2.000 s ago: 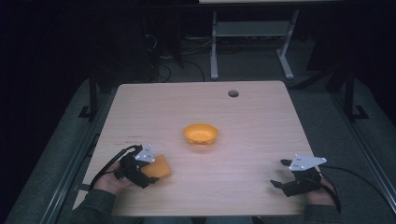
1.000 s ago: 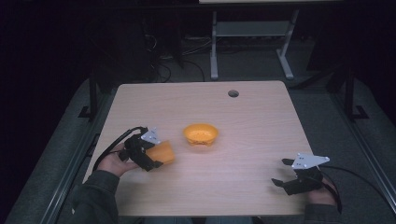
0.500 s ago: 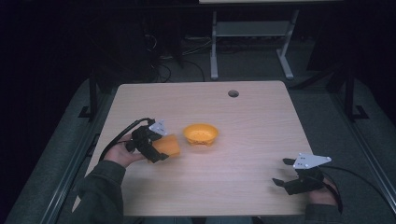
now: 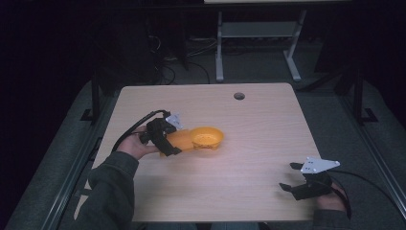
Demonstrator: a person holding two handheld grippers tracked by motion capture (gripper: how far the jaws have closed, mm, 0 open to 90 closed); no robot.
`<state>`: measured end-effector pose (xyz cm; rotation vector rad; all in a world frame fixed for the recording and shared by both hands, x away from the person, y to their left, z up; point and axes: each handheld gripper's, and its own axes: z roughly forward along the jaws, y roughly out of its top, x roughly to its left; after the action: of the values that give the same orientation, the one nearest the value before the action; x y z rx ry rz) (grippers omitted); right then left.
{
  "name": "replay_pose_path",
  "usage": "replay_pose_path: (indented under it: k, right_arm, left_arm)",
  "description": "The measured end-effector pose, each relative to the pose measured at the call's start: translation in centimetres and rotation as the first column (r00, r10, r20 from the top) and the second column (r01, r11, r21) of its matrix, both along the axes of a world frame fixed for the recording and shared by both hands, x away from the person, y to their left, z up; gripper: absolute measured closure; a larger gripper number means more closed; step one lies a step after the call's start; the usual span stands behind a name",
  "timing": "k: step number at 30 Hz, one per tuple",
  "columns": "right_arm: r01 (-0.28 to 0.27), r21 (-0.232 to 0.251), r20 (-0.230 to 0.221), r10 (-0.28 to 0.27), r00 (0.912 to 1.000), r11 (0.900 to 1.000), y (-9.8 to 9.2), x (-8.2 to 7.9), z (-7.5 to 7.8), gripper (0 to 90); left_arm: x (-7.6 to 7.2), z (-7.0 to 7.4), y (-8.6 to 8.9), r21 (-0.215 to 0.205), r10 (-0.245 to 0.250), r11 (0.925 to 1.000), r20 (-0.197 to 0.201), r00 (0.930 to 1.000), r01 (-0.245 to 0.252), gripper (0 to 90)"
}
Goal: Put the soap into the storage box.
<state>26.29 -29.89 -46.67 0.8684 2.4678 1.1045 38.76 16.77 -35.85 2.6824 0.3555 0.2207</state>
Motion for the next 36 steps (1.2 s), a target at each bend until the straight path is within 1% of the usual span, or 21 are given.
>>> replay_pose_path:
  k: [1,4,5,7,8,15,16,20,21,24,25,26,30,33,36]
  right_arm:
    - [0.0,0.0,0.0,0.0,1.0,1.0,0.0,0.0,0.0,14.0]
    - [0.001,0.002,0.002,-0.001,1.0,1.0,0.0,0.0,0.0,14.0]
    - [0.0,0.001,0.001,0.0,1.0,1.0,0.0,0.0,0.0,14.0]
    - [-0.001,0.0,0.0,0.001,1.0,1.0,0.0,0.0,0.0,14.0]
    - [-0.001,0.0,-0.001,0.001,1.0,1.0,0.0,0.0,0.0,14.0]
    - [-0.004,-0.001,0.003,0.004,1.0,1.0,0.0,0.1,0.0,14.0]
    - [-0.002,0.001,0.004,0.002,1.0,1.0,0.0,0.0,0.0,14.0]
    - [-0.002,0.001,0.0,0.002,1.0,1.0,0.0,0.0,0.0,14.0]
    - [-0.004,0.0,0.002,0.004,1.0,1.0,0.0,0.0,0.0,14.0]
    - [-0.001,-0.003,-0.001,0.001,1.0,1.0,0.0,0.0,0.0,14.0]
    - [0.0,-0.004,0.0,0.0,1.0,1.0,0.0,0.0,0.0,14.0]
    - [0.0,-0.004,0.0,0.0,1.0,1.0,0.0,0.0,0.0,14.0]
    - [0.0,-0.007,-0.002,0.0,1.0,1.0,0.1,0.0,0.0,14.0]
    - [0.002,-0.009,-0.001,-0.002,1.0,1.0,0.0,0.0,0.0,14.0]
    - [0.003,-0.008,0.006,-0.003,1.0,1.0,-0.1,0.0,0.1,14.0]
  left_arm:
    - [0.1,0.1,-0.2,-0.002,-0.002,1.0,-0.006,1.0,0.002,21.1]
    - [0.5,0.2,-0.9,0.006,-0.016,0.9998,0.0,0.9999,0.016,21.0]
    - [0.7,0.3,-1.0,0.006,-0.016,0.9998,-0.005,0.9999,0.016,21.1]
    - [1.1,0.4,-1.5,-0.001,-0.024,0.9997,-0.003,0.9997,0.024,21.1]
    - [1.3,0.4,-1.6,-0.004,-0.024,0.9997,-0.009,0.9997,0.024,21.1]
    - [2.2,0.4,-2.8,0.001,-0.046,0.9989,-0.014,0.9988,0.046,21.1]
    - [2.4,0.3,-3.1,-0.007,-0.047,0.9989,-0.019,0.9987,0.047,21.1]
    - [2.9,0.2,-3.6,-0.007,-0.059,0.9983,-0.021,0.9981,0.058,21.1]
    - [3.2,0.1,-3.9,-0.013,-0.072,0.9973,-0.021,0.9972,0.072,21.1]
    - [3.6,0.0,-4.4,-0.032,-0.079,0.9964,-0.019,0.9967,0.079,21.1]
    - [3.8,-0.1,-4.5,-0.035,-0.089,0.9954,-0.012,0.9959,0.089,21.1]
    - [3.8,-0.1,-4.5,-0.035,-0.089,0.9954,-0.012,0.9959,0.089,21.1]
    - [4.5,-0.5,-5.4,-0.04,-0.107,0.9936,-0.036,0.9936,0.106,21.1]
    - [4.7,-0.6,-5.9,-0.044,-0.114,0.9927,-0.035,0.9928,0.113,21.1]
    - [5.2,-0.6,-6.7,-0.049,-0.133,0.9901,-0.036,0.9904,0.131,21.1]
